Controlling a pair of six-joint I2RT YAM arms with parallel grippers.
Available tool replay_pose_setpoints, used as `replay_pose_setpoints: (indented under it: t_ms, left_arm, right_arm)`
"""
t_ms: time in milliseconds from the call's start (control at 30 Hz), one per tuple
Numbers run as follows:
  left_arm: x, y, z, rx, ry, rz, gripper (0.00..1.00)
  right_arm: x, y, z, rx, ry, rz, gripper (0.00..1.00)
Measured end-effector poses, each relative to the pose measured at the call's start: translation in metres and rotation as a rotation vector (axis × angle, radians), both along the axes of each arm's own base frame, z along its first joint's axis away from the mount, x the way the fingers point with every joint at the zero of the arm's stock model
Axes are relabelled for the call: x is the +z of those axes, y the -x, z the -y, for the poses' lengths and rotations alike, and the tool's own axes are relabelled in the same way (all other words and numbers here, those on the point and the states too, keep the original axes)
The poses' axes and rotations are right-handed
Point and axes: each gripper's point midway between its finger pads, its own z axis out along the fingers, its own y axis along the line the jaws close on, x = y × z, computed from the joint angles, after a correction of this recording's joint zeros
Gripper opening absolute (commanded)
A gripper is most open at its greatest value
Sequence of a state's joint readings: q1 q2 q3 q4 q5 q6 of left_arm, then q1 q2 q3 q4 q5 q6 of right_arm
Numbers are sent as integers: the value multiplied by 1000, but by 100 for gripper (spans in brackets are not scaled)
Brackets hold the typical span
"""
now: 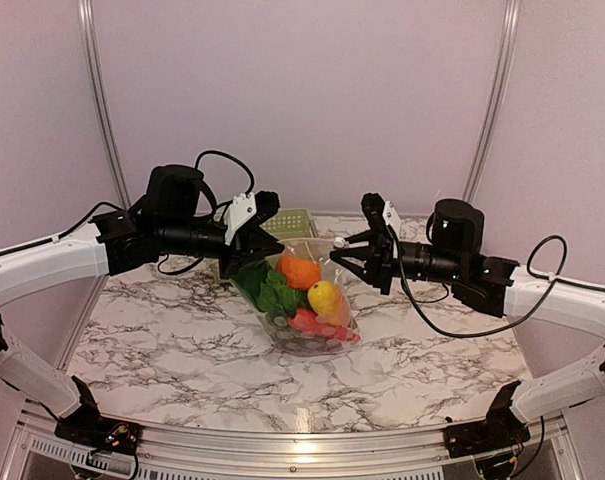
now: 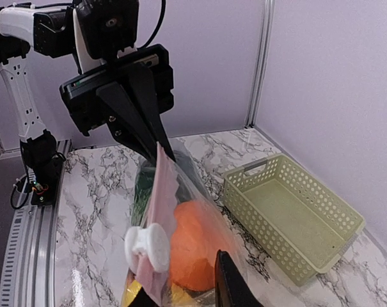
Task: Open the zip-top bag and remove the fake food
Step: Unzip the zipper food storage bag at the center of the board.
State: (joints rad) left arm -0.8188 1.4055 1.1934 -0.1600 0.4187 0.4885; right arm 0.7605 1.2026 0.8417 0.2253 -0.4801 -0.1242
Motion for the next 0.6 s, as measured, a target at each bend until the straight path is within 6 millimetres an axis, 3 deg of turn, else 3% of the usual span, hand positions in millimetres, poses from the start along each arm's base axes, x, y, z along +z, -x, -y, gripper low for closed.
replay_pose_setpoints:
  t_ms: [167, 267, 367, 433, 600]
  left_arm:
    - [0, -1, -1, 3, -2, 3, 0]
    - [0, -2, -1, 3, -2, 4, 2]
    - [1, -2, -2, 3, -2, 0, 27]
    - [6, -1, -1, -4, 9, -6, 37]
    - [35, 4, 4, -34, 78, -5, 40]
  right_arm:
    - [14, -3, 1, -16, -14, 12, 2]
    - [22, -4, 1, -19, -19, 19, 0]
    - [23, -4, 0, -18, -5, 9, 0]
    - [24, -5, -1, -17, 11, 2, 0]
    - [21, -5, -13, 1, 53, 3, 0]
